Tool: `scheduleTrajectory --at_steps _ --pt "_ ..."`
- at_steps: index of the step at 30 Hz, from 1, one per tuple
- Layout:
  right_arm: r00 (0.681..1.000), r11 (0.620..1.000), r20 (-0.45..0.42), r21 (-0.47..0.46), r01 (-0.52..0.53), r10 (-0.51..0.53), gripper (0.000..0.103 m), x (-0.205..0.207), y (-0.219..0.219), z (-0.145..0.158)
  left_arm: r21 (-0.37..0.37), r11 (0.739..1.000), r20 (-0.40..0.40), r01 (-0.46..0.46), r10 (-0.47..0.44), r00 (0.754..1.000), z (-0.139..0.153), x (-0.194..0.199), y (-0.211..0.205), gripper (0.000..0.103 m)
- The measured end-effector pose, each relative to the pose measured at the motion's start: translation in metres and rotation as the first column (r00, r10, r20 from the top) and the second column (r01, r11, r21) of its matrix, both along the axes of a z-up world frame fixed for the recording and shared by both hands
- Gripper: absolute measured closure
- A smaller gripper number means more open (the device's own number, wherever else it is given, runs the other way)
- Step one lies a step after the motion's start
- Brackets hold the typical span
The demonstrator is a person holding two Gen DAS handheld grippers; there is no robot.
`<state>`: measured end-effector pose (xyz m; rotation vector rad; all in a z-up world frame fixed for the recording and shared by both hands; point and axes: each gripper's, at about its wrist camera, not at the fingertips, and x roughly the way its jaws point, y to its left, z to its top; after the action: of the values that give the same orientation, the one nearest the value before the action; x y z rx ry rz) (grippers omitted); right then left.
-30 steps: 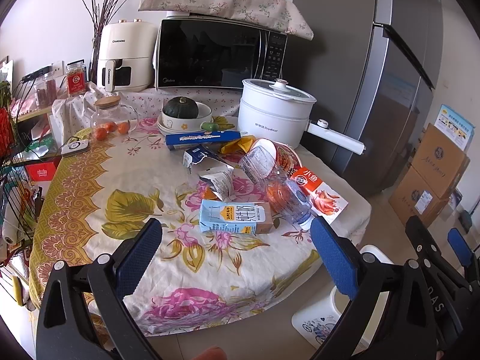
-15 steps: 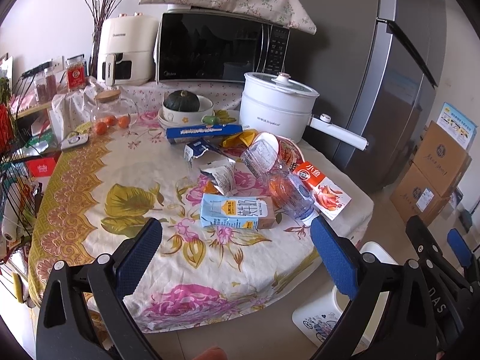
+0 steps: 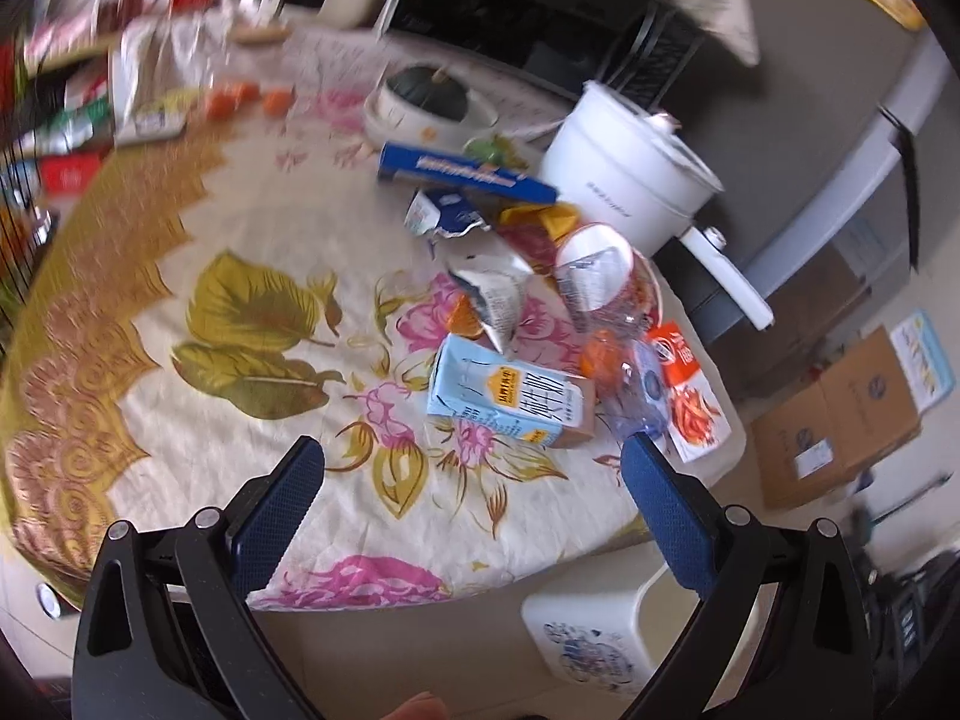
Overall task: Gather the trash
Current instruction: 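Grasp the light-blue milk carton with the right gripper while the left gripper grasps a torn wrapper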
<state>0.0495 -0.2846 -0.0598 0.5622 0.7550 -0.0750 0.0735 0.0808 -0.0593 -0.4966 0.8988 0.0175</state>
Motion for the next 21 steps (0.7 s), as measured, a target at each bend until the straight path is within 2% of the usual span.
scheduleTrajectory --at_steps 4,6,8,12,14,16,18,19,21 --pt "0.999 0.996 -0.032 0.090 0.008 -0.005 0.007 0.010 -0.004 -0.007 -0.191 0.980 -0.026 0.053 -0.059 0.998 -0.016 0.028 0.017 0.007" --pt "0.999 0.992 -0.046 0.125 0.012 -0.006 0.007 0.015 -0.005 -0.012 -0.244 0.967 -0.001 0.077 -0.080 0.997 -0.020 0.038 0.022 0.007" --pt "0.998 0.987 -0.060 0.159 0.006 0.004 0.007 0.020 -0.004 -0.015 -0.210 0.972 -0.001 0.109 -0.112 0.994 -0.022 0.049 0.021 0.007" --pt "0.996 0.976 -0.076 0.213 -0.038 0.055 0.007 0.028 0.000 -0.018 -0.033 0.984 -0.037 0.173 -0.175 0.984 -0.029 0.067 0.012 0.007" --pt "0.995 0.978 -0.072 0.199 -0.060 0.076 0.007 0.030 0.005 -0.015 -0.009 0.982 -0.069 0.189 -0.190 0.979 -0.038 0.074 0.011 0.007" --pt "0.994 0.981 -0.070 0.176 -0.076 0.089 0.007 0.033 0.009 -0.014 -0.041 0.987 -0.080 0.155 -0.158 0.984 -0.044 0.080 0.017 0.007" --pt "0.992 0.981 -0.082 0.175 -0.080 0.095 0.007 0.038 0.010 -0.017 -0.142 0.982 -0.082 0.124 -0.136 0.987 -0.048 0.092 0.024 0.007" --pt "0.991 0.980 -0.092 0.184 -0.079 0.097 0.007 0.041 0.011 -0.020 -0.169 0.979 -0.084 0.114 -0.130 0.988 -0.050 0.098 0.026 0.007" --pt "0.988 0.976 -0.114 0.207 -0.075 0.100 0.007 0.047 0.010 -0.027 -0.181 0.980 -0.103 0.080 -0.100 0.990 -0.051 0.107 0.029 0.007"
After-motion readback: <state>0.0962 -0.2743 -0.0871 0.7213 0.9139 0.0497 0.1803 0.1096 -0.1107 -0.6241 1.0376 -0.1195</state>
